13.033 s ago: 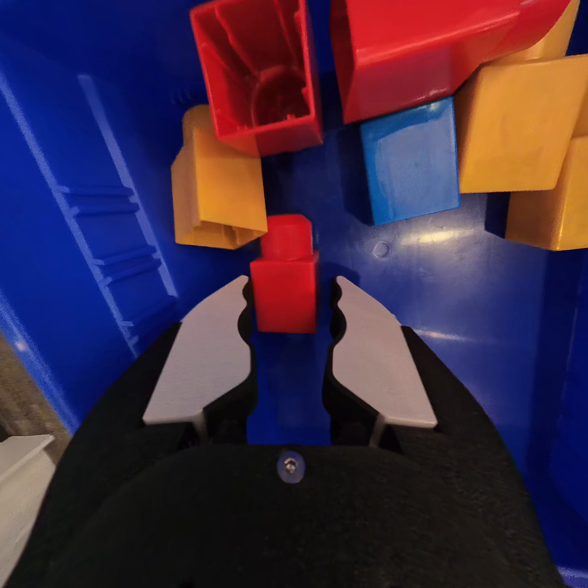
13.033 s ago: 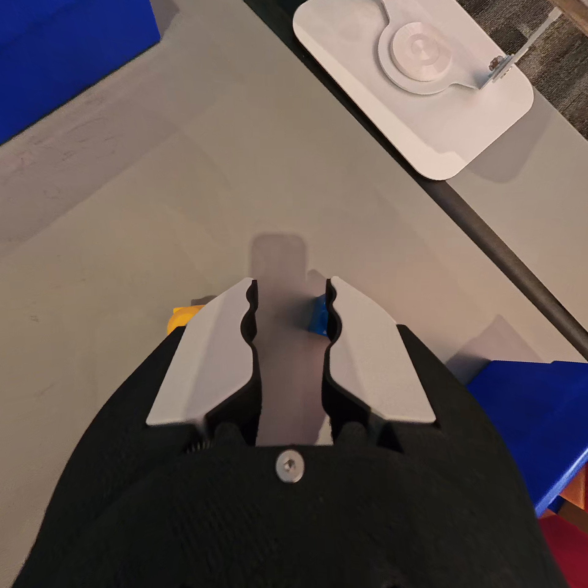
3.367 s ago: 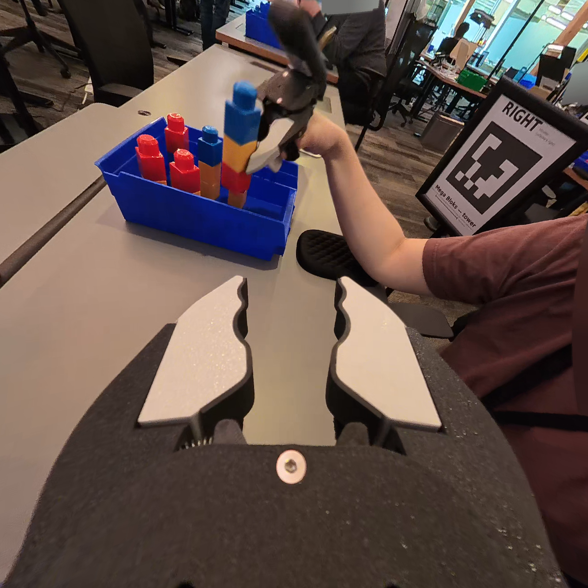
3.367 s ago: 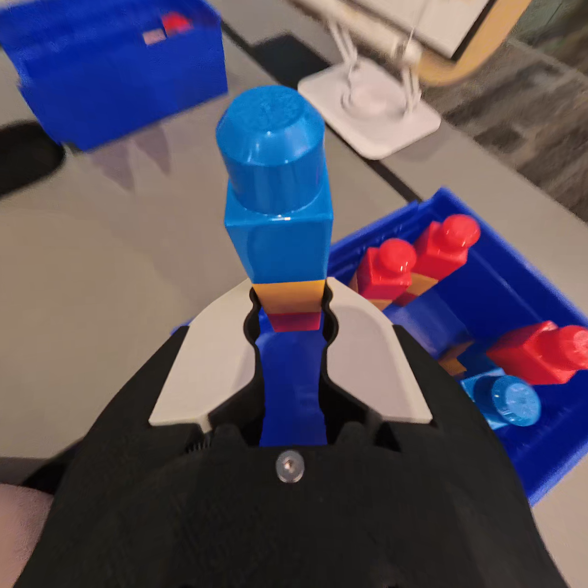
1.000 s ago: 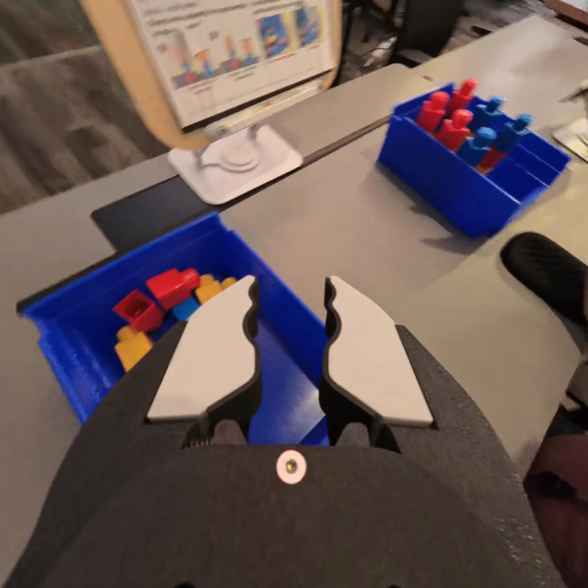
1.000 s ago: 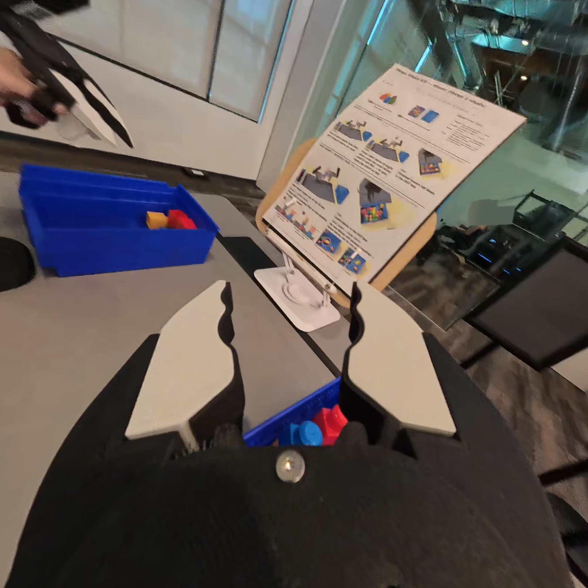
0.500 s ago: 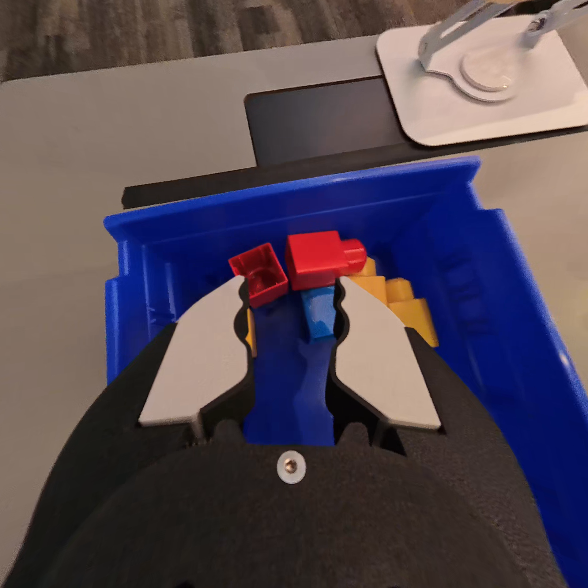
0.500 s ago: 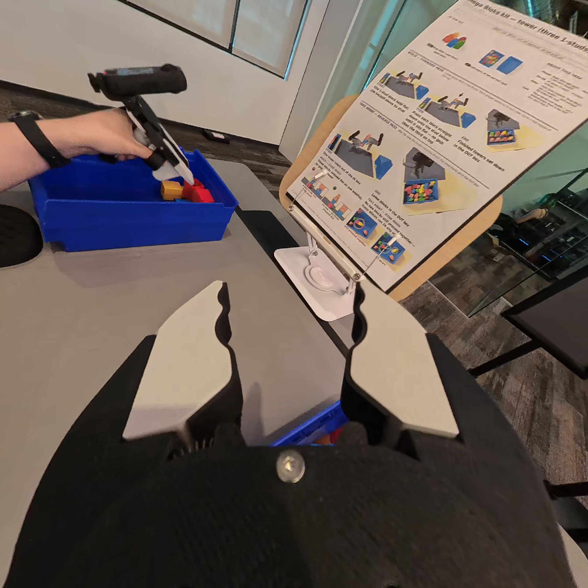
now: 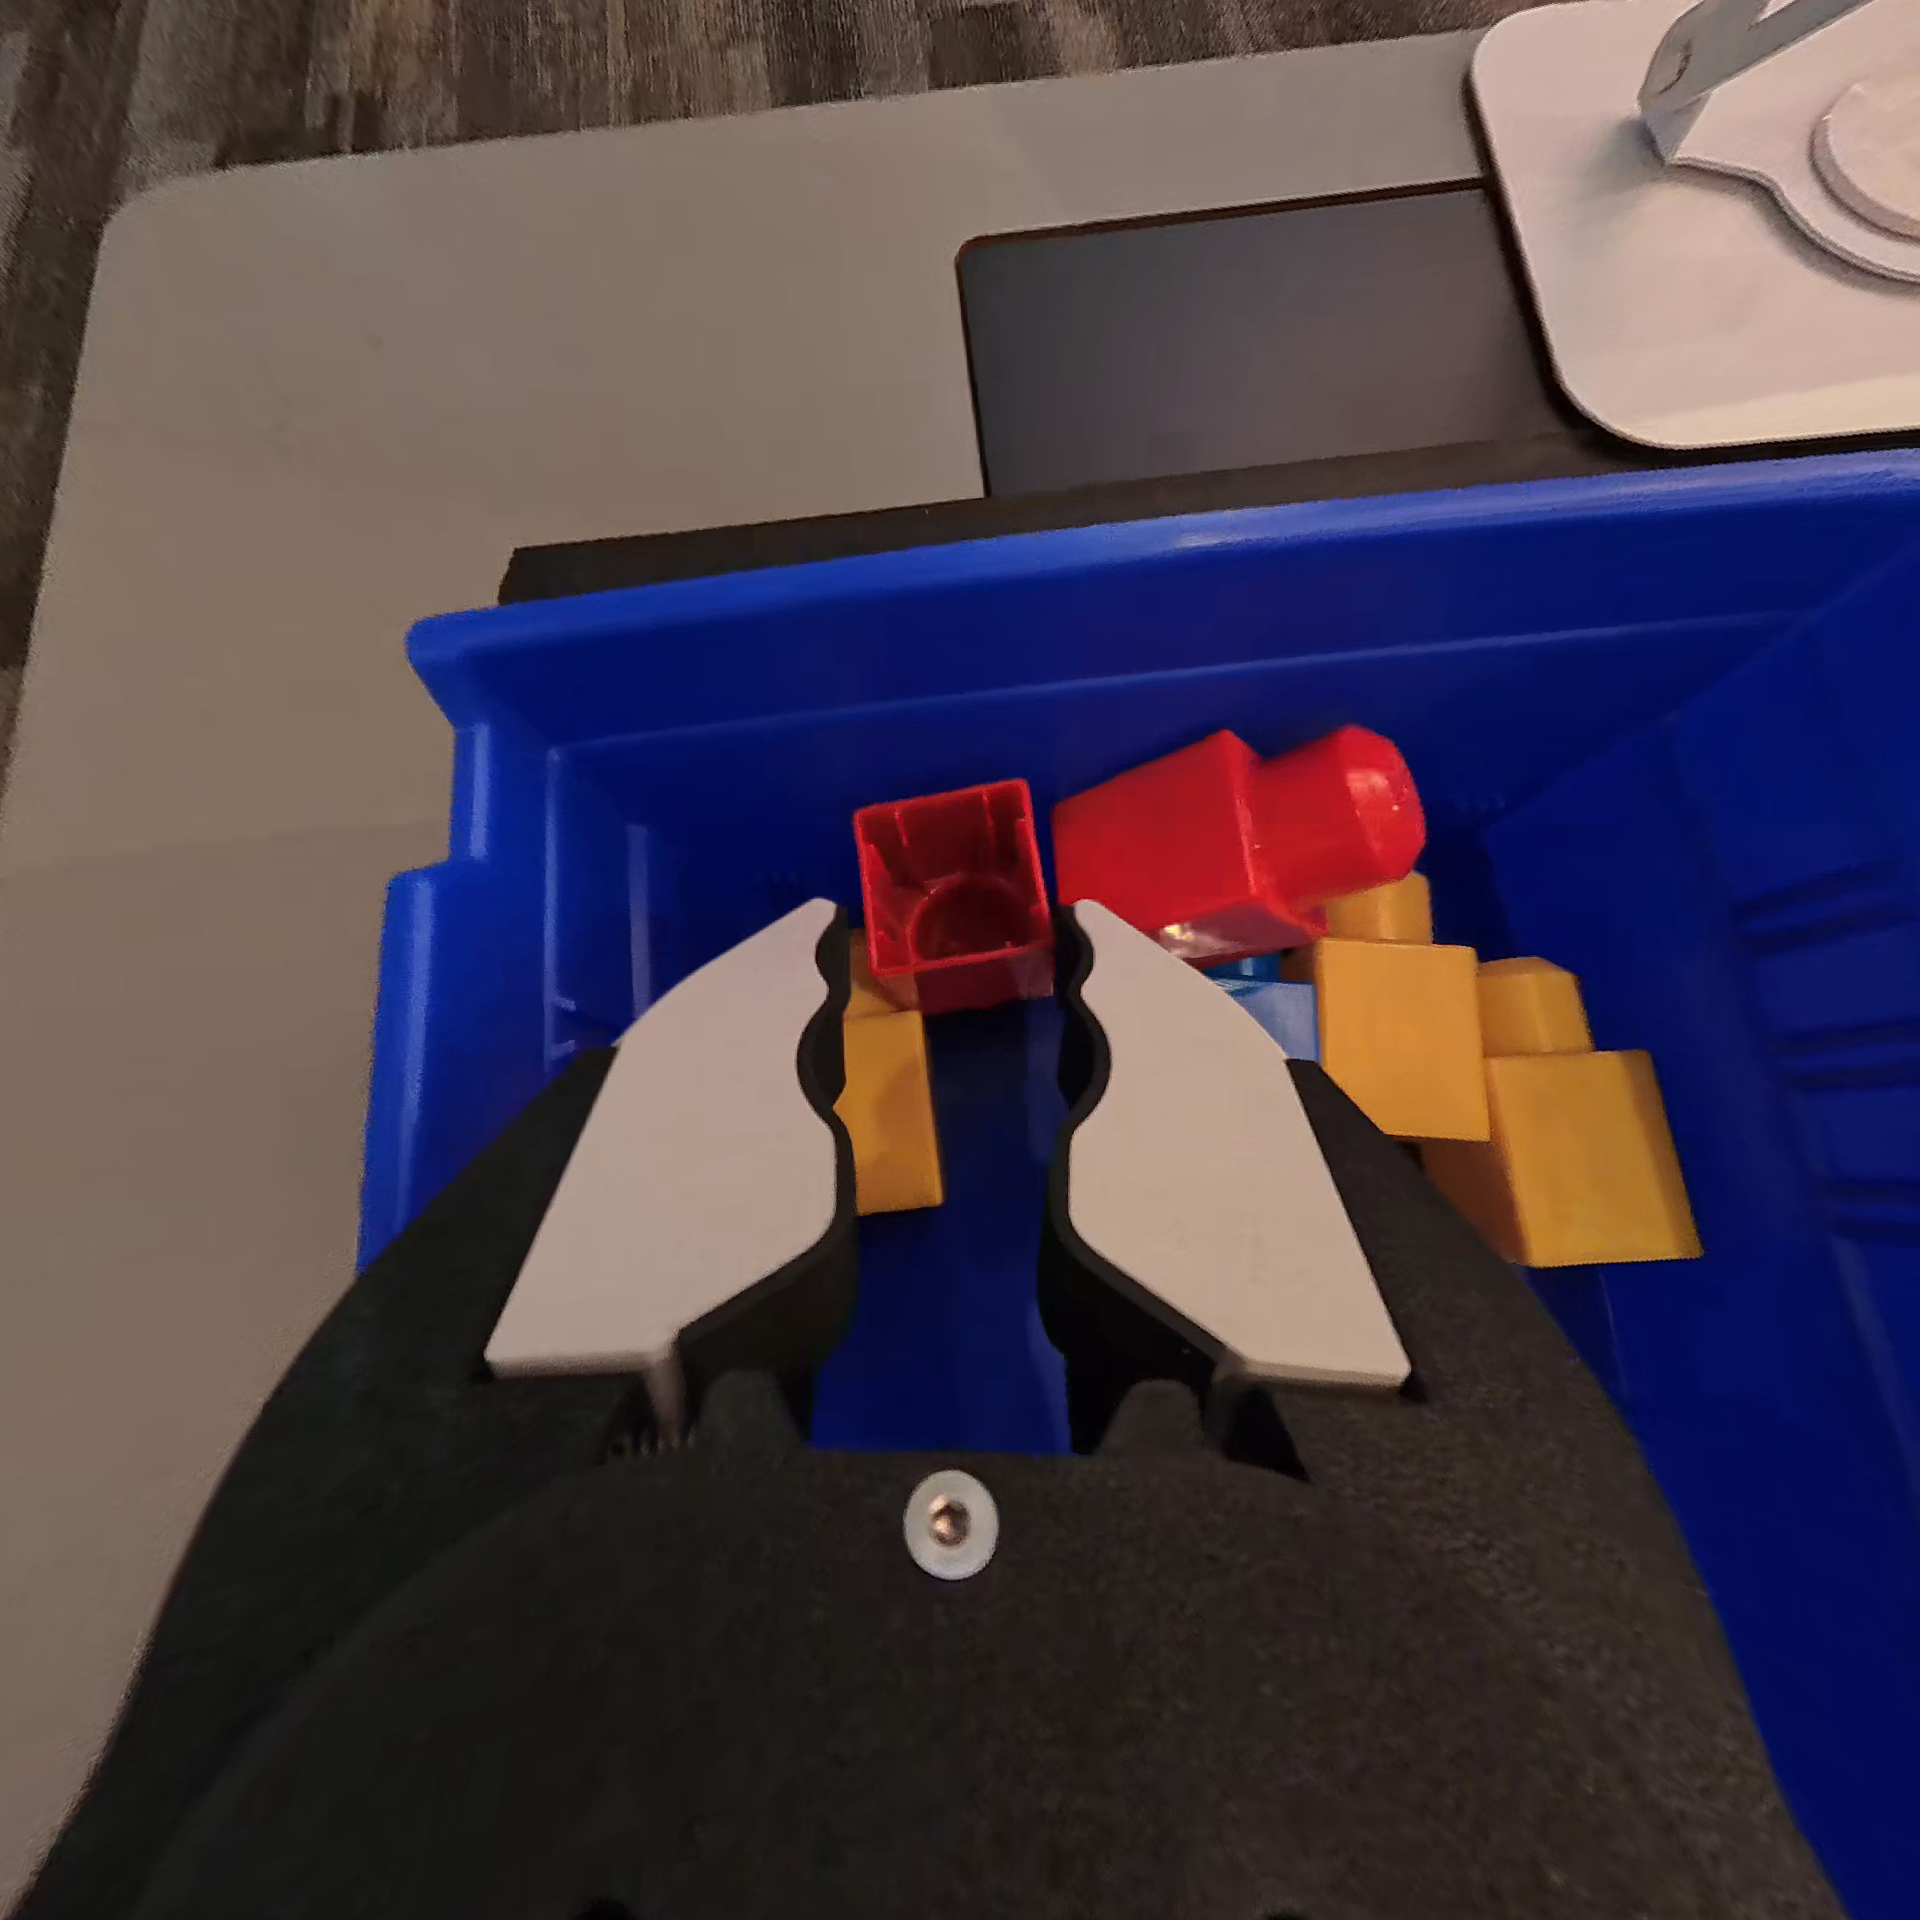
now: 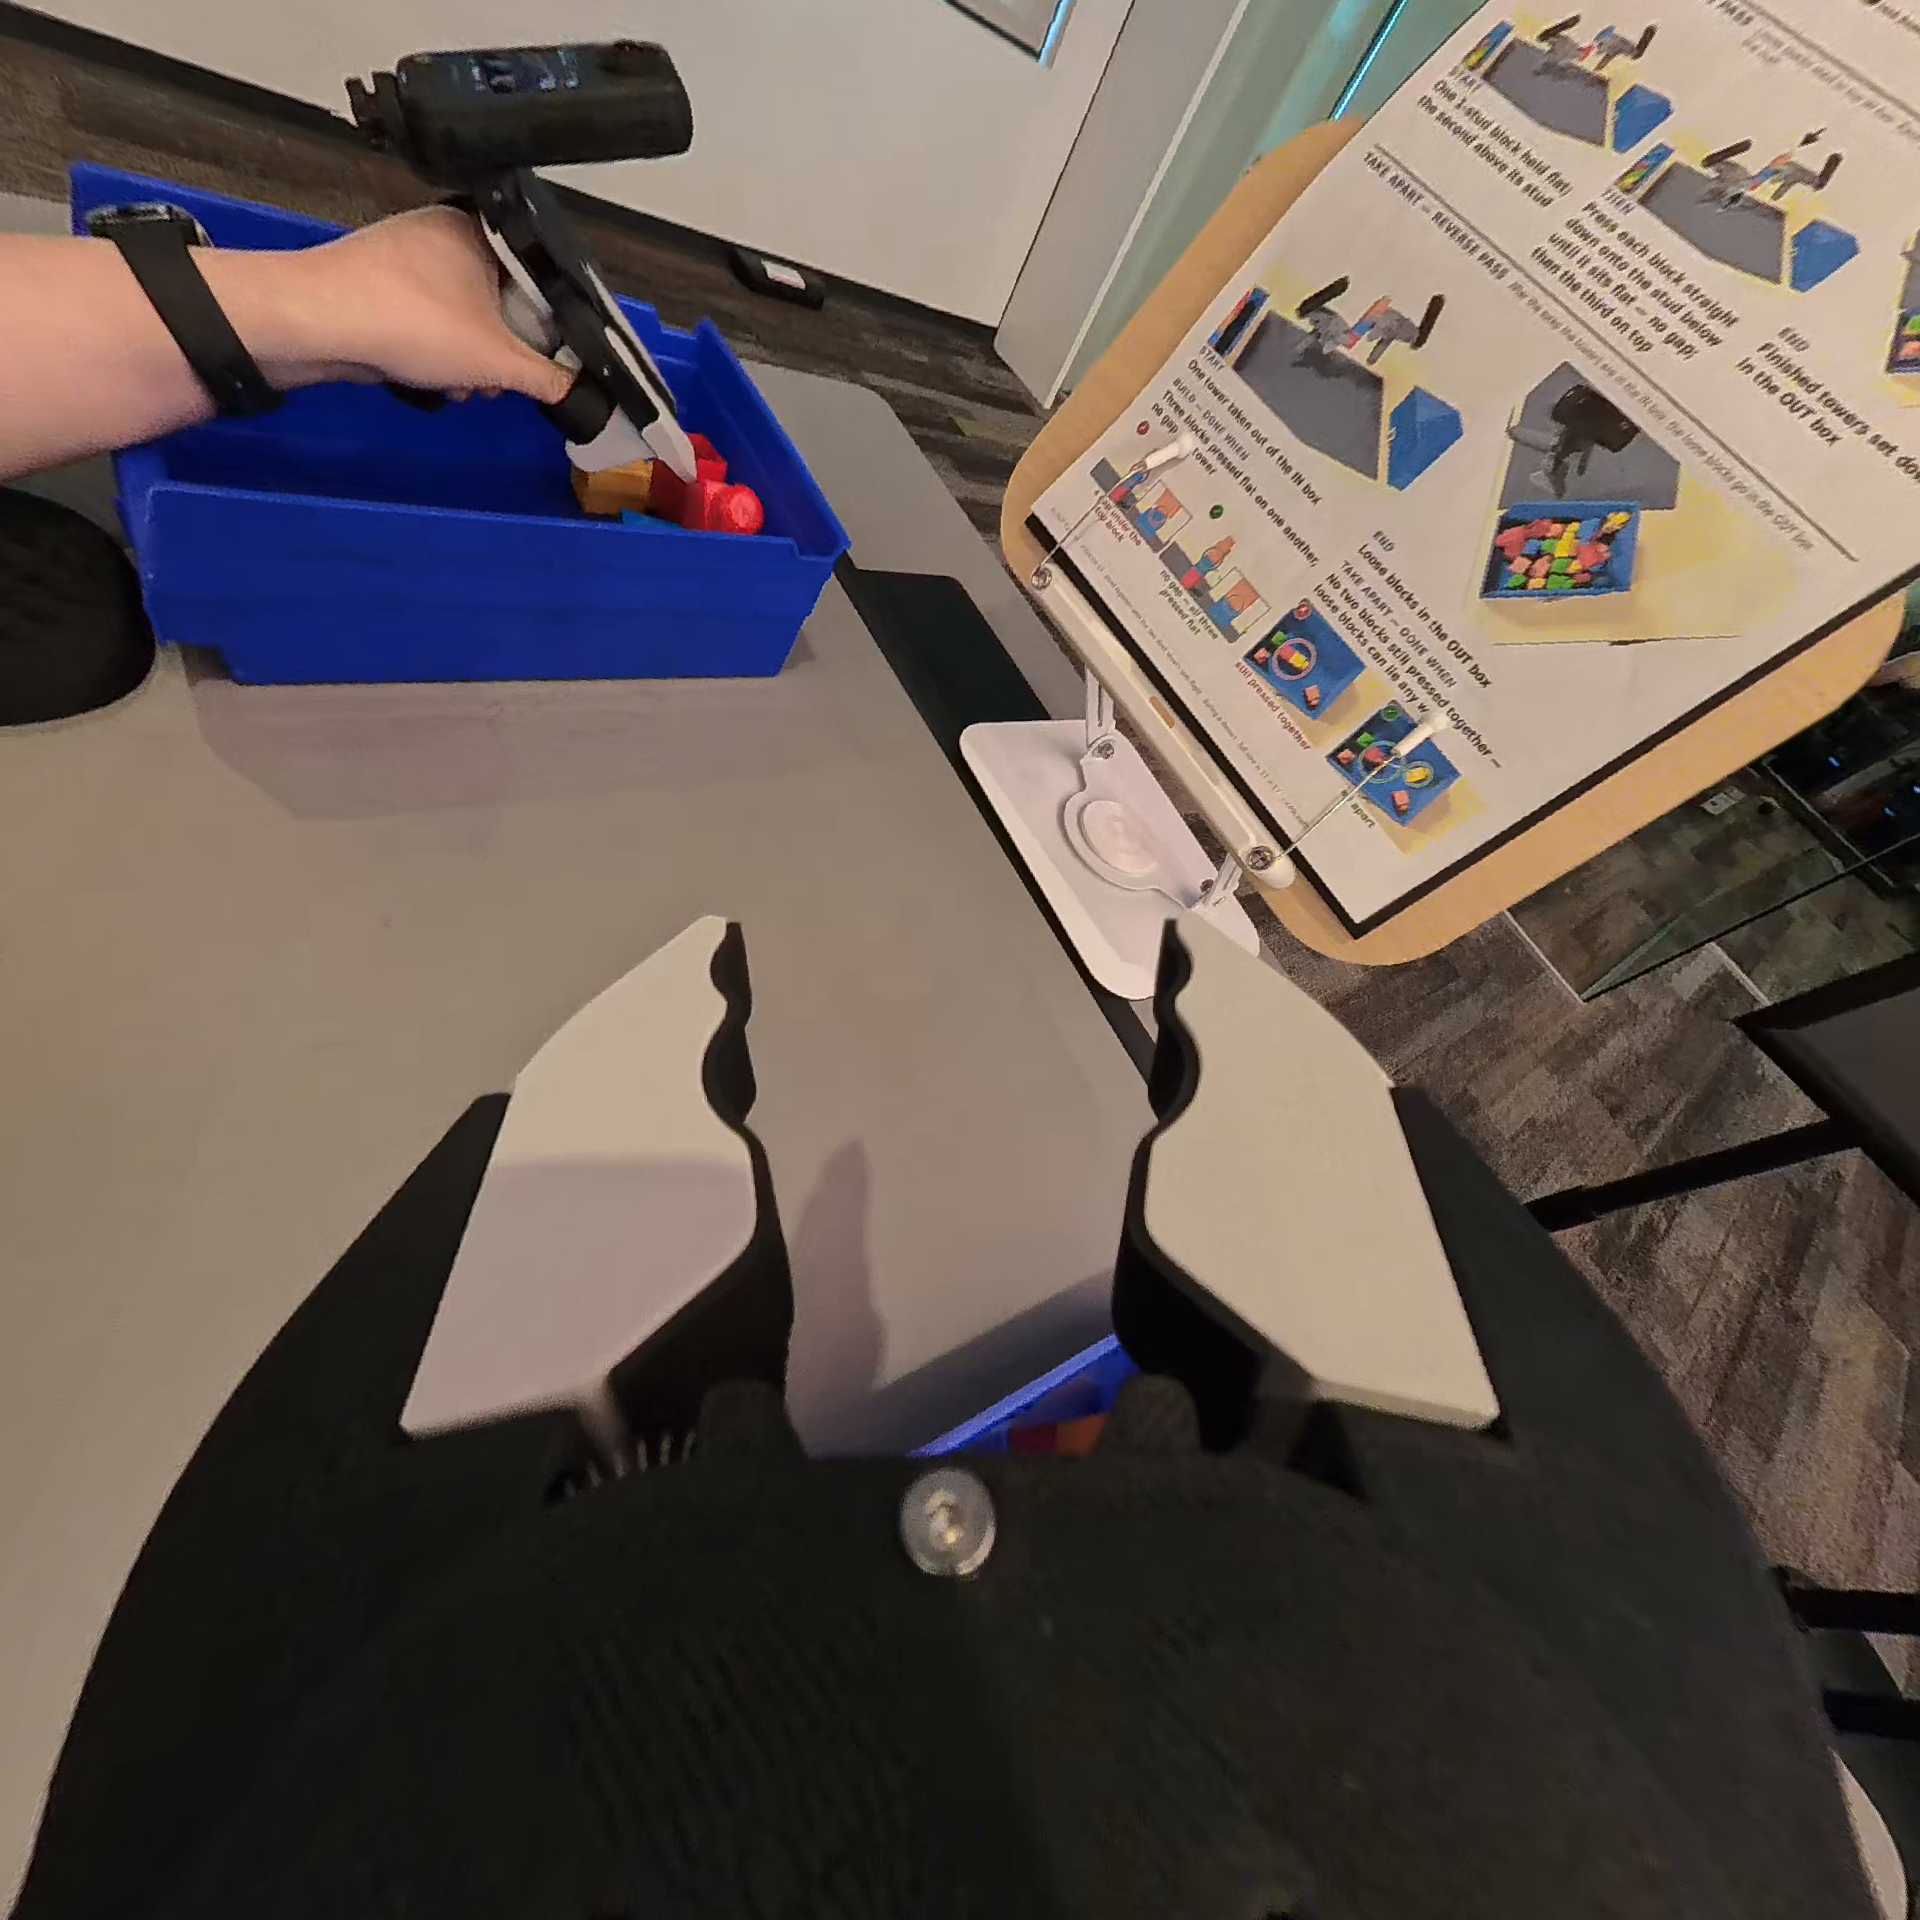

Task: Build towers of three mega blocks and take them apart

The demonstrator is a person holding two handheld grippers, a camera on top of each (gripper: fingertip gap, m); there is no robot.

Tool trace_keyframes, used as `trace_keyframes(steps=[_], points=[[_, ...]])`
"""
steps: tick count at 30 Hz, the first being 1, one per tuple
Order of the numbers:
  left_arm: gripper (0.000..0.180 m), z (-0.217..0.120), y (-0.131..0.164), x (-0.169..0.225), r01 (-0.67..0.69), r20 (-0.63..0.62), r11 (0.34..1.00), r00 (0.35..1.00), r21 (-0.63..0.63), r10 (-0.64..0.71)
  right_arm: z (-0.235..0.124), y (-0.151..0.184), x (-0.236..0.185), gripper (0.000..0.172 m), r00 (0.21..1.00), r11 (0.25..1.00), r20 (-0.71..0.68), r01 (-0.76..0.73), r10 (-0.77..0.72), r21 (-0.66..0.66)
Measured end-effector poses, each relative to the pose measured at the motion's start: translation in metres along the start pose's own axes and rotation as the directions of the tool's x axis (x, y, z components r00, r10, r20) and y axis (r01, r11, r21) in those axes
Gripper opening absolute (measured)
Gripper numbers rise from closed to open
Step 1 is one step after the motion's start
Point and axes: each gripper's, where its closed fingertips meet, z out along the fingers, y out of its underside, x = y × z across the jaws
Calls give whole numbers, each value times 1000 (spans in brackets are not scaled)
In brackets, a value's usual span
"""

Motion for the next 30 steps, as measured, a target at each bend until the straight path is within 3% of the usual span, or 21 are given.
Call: trace_keyframes(steps=[9, 13, 15, 17, 19, 22, 26, 30], points=[[35, -7, -4, 4, -12, -34, 1000, 999, 9, 13, 12, 5, -9, 74, 999, 999, 36, 20, -18, -37], [35, -51, -38, 22, 4, -122, 992, 993, 126, 11, 26, 0, -19, 73, 998, 1000, 69, 14, -12, -25], [35, -88, -63, 52, 48, -278, 974, 961, 223, 17, 40, -15, -32, 71, 993, 999, 117, -29, 25, 33], [35, -136, -84, 97, 112, -486, 944, 872, 309, 56, 57, -37, -48, 69, 985, 988, 161, -87, 66, 129], [35, -184, -97, 144, 173, -666, 910, 734, 376, 135, 73, -61, -62, 67, 982, 960, 164, -135, 97, 244], [34, -231, -96, 202, 214, -802, 894, 555, 393, 220, 88, -83, -81, 63, 987, 923, 114, -143, 109, 356], [34, -253, -82, 254, 202, -883, 915, 399, 349, 248, 89, -96, -87, 55, 994, 885, -19, -86, 106, 457], [34, -258, -71, 280, 198, -936, 941, 280, 275, 214, 87, -91, -76, 52, 984, 876, -108, -73, 141, 476]])
